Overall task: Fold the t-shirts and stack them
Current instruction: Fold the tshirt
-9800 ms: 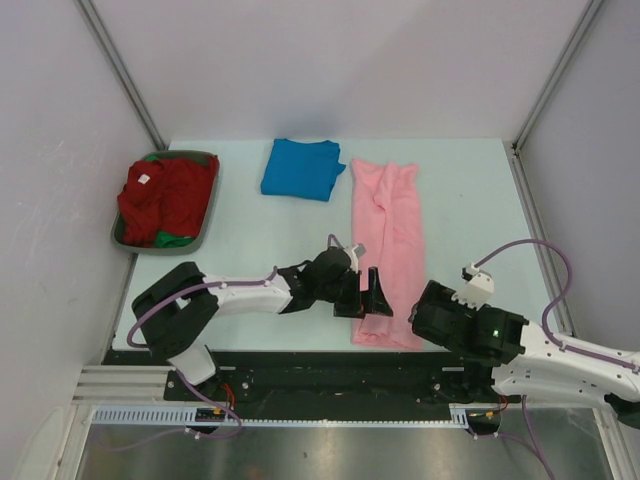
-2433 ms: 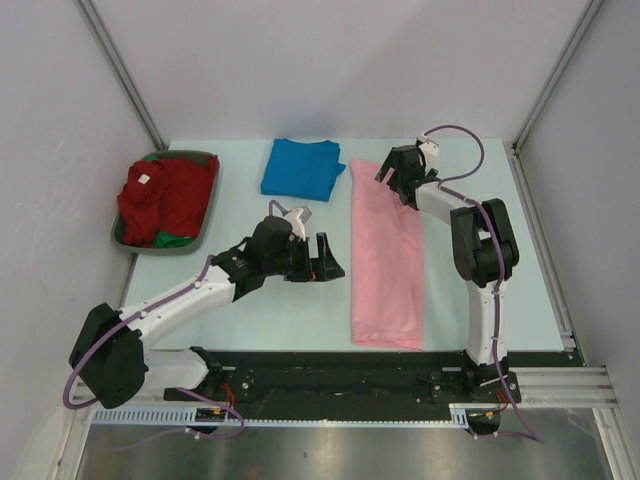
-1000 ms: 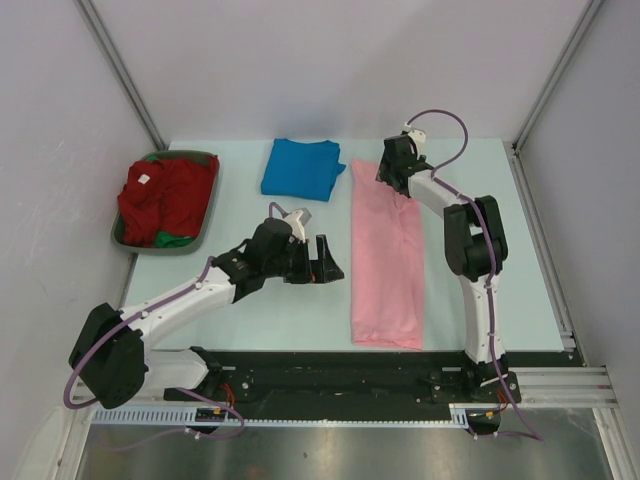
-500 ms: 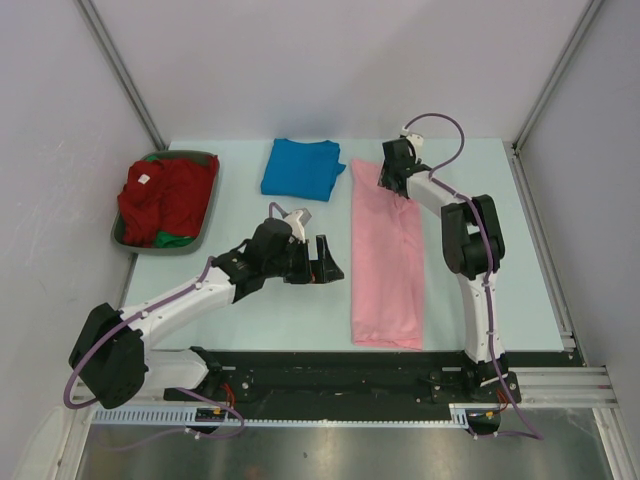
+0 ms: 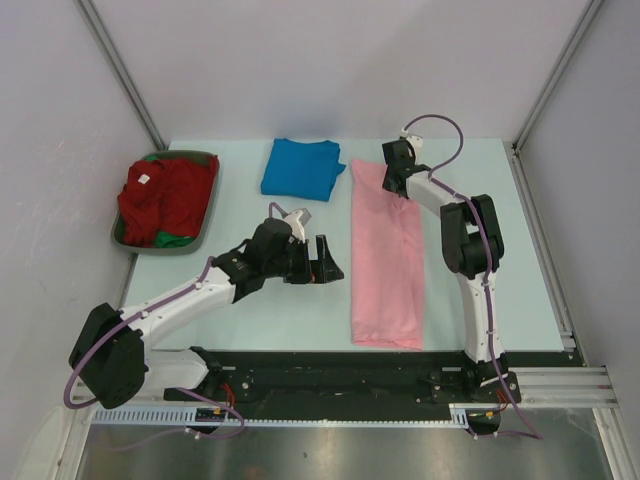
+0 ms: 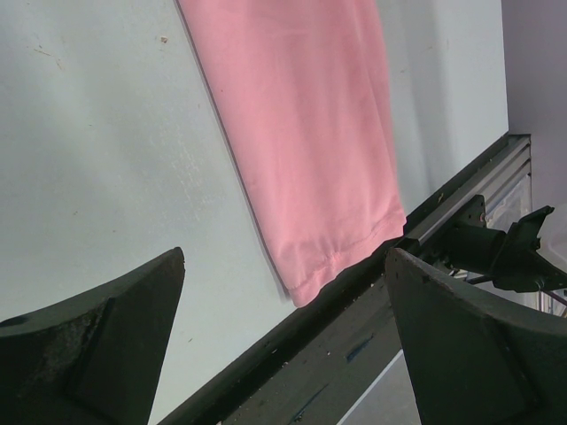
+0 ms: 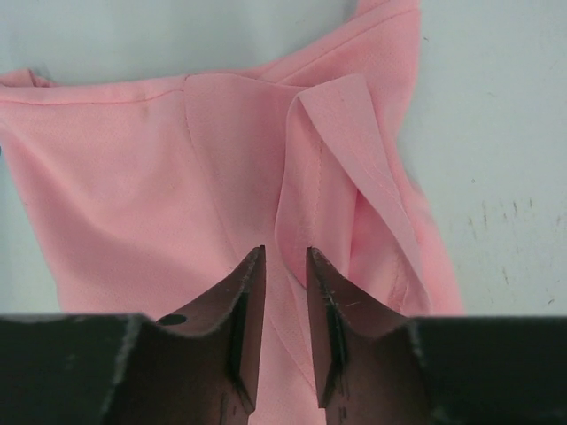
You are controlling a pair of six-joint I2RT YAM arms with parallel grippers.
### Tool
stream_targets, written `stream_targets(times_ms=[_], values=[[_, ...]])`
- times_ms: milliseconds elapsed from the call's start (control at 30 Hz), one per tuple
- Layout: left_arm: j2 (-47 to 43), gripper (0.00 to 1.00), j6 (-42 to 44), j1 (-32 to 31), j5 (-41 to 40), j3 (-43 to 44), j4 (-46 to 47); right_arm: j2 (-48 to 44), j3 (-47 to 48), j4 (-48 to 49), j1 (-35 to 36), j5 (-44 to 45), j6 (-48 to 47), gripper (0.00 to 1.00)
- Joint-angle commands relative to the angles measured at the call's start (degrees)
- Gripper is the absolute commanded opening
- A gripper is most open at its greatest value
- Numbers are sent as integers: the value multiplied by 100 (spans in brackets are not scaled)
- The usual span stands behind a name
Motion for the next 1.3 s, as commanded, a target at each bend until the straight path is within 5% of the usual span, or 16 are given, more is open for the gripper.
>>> stream_targets(times_ms=[0, 300, 433, 633, 1000, 1267], values=[[-157, 100, -4, 48, 112, -4, 90, 61, 262, -12, -7, 49, -65, 27], [-210, 100, -13, 57, 112, -39, 98, 88, 262, -99, -7, 84, -100, 20], [-227, 100, -22, 57, 112, -57, 107, 114, 271, -143, -7, 146, -144, 35], [-227, 100, -31, 66, 129, -74, 134, 141, 262, -196, 2, 251, -241, 40], [-253, 100, -31, 74, 130, -118, 125, 176, 235, -258, 11, 330, -259, 0], [-306, 100, -40, 66, 112, -144, 125, -271, -185, -56, -7, 568, -206, 0]])
